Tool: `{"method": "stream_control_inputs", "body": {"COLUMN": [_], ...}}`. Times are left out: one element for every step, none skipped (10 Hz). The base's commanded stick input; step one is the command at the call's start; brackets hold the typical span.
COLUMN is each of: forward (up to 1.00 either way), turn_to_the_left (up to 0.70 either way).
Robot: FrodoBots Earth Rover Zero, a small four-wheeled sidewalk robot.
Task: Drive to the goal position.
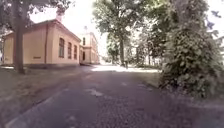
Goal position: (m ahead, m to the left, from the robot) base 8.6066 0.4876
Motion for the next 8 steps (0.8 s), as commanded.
{"method": "stream_control_inputs", "body": {"forward": [0.7, 0.7, 0.7, 0.7, 0.7, 0.7, 0.7, 0.7], "turn_to_the_left": [0.0, 0.0, 0.0, 0.0, 0.0, 0.0, 0.0, 0.0]}}
